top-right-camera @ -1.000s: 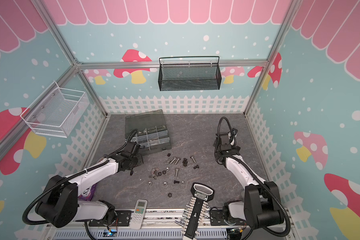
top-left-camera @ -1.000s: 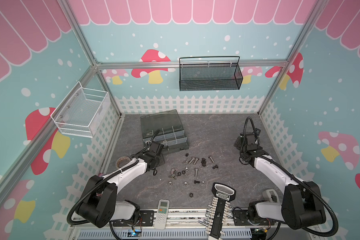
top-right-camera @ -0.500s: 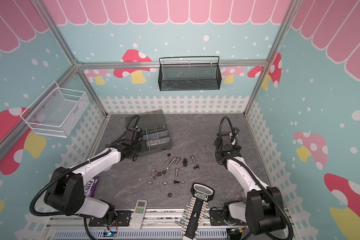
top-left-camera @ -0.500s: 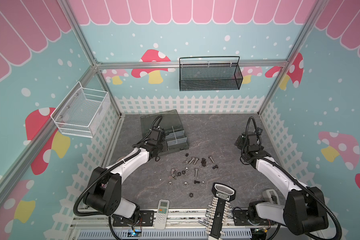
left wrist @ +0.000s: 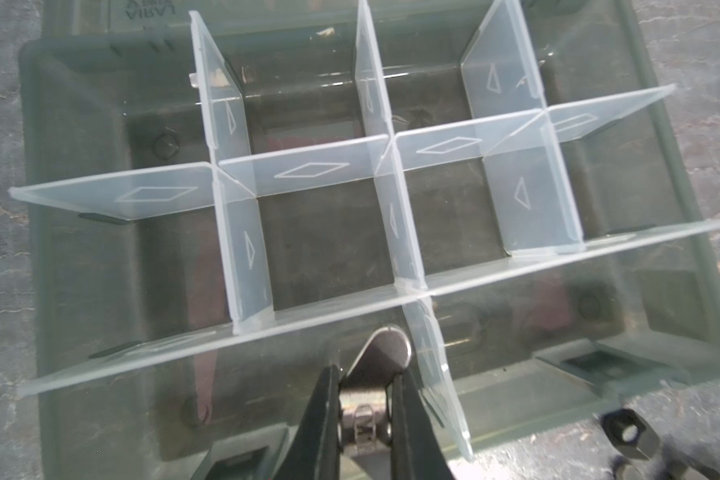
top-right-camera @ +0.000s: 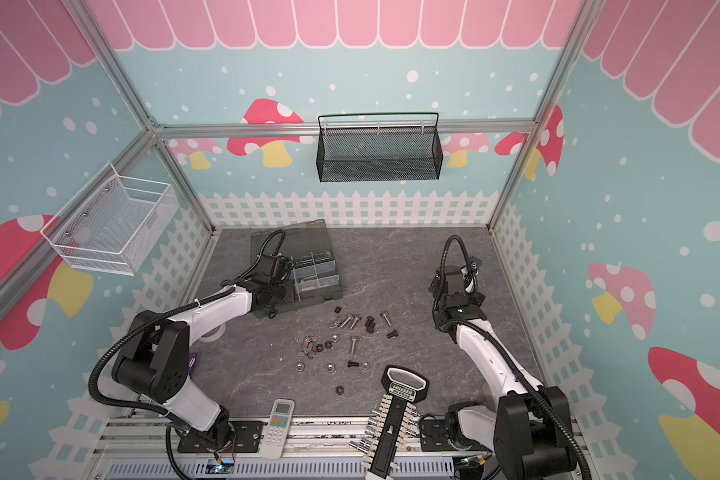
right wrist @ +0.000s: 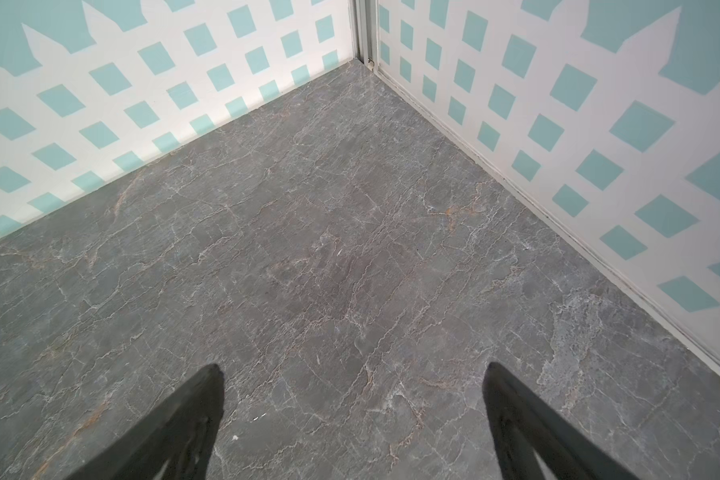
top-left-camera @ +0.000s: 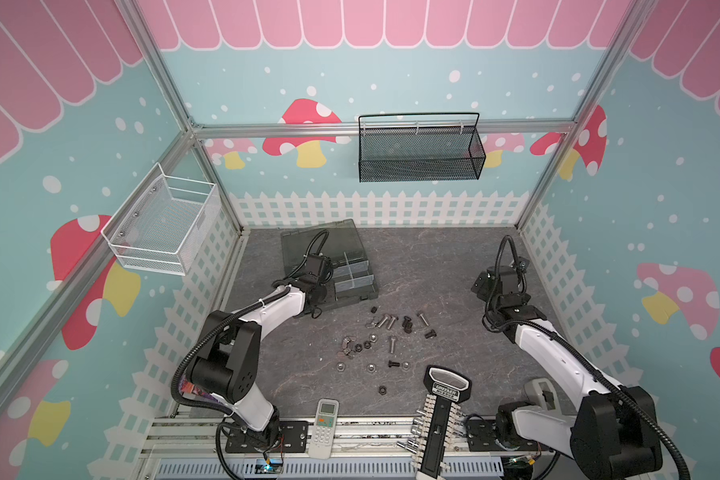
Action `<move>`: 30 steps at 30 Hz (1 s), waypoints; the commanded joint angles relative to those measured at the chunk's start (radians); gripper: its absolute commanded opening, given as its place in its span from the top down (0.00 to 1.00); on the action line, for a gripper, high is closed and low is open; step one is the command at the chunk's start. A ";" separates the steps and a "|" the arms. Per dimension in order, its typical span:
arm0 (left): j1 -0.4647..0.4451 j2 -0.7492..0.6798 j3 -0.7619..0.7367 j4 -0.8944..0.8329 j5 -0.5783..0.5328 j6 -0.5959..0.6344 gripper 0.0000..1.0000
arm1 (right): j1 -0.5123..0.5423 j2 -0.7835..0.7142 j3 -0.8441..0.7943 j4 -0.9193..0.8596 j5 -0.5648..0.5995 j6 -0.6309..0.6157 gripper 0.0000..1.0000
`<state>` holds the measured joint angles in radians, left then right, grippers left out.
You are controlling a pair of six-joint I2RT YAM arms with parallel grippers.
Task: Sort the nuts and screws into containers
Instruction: 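Move the wing nut over the nearest box compartment and release it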
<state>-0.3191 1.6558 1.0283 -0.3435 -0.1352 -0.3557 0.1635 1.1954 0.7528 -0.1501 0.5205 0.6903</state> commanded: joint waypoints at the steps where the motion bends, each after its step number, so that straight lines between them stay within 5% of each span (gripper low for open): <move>1: 0.010 0.017 0.024 -0.005 -0.009 -0.011 0.89 | 0.003 0.002 -0.013 -0.010 0.012 0.023 0.02; 12: 0.015 0.014 0.009 -0.009 0.009 -0.035 0.64 | 0.003 0.020 -0.001 -0.008 0.007 0.023 0.02; 30: -0.060 -0.186 -0.116 -0.017 0.112 -0.118 0.58 | 0.004 0.015 0.009 -0.015 0.009 0.020 0.02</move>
<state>-0.3500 1.5139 0.9504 -0.3431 -0.0471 -0.4316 0.1635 1.2087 0.7528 -0.1501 0.5194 0.6899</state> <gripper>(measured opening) 0.421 0.984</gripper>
